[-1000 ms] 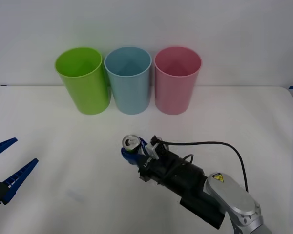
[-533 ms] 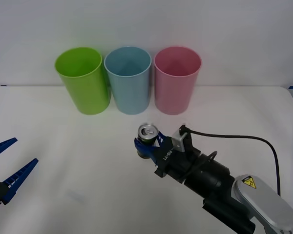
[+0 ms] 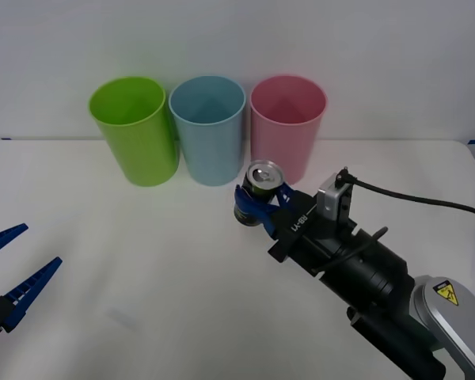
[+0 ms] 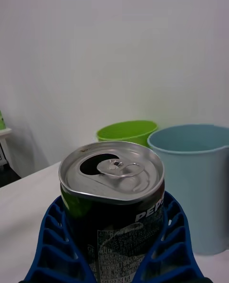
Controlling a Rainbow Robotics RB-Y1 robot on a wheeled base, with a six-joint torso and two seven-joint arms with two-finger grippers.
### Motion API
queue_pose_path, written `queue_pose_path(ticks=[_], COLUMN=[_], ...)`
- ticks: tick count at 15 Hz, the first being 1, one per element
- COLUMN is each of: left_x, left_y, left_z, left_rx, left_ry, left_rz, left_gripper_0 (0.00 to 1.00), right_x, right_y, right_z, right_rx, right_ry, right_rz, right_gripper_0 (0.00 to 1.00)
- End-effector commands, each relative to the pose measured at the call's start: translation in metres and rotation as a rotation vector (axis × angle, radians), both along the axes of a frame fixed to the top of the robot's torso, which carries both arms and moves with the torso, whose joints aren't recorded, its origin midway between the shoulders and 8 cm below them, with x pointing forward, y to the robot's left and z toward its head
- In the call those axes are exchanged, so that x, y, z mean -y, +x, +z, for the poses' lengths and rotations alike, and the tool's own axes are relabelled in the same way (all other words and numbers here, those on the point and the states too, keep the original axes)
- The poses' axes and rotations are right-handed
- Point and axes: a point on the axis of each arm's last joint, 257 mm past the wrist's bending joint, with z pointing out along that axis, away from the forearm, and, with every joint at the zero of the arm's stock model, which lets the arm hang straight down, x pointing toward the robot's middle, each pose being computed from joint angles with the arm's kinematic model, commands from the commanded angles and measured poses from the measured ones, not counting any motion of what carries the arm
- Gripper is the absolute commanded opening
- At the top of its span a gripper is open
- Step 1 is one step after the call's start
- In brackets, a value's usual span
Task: Grasp the object on the table and drop it into the matching bin: aluminum can to the light blue bin, PET bottle to the pink bin.
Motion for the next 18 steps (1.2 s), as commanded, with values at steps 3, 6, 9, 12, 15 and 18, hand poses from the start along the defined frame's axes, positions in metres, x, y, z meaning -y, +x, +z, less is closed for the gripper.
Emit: queue_pose_path(ticks=[3,6,9,12,15,18], left_x=[0.000,0.000,0.000,0.000,0.000,0.000], left_y=[0.000,0.000,0.000,0.000,0.000,0.000], left_z=[0.000,0.000,0.000,0.000,0.000,0.000], left_rx=[0.000,0.000,0.000,0.000,0.000,0.000], left_ry=[0.000,0.000,0.000,0.000,0.000,0.000], left_rz=[0.000,0.000,0.000,0.000,0.000,0.000], left_gripper_0=[1.00,1.00,1.00,1.00,1.00,1.00], right_x=[-0.003,-0.010,-0.019,-0.029,-0.039,-0.050], right_y=[0.014,0.031,0.058,0.096,0.137,0.173], right_z=[0.043,0.065,0.082,0.092,0.097,0.098], right_rx=[0.057,0.094,0.113,0.111,0.091,0.057], right_ry=[0.044,0.047,0.046,0.040,0.043,0.042], right_rz=[0.001,0.014,0.015,-0.006,-0.058,-0.096], right_gripper_0=[0.00,0.00,0.00,0.00,0.00,0.00])
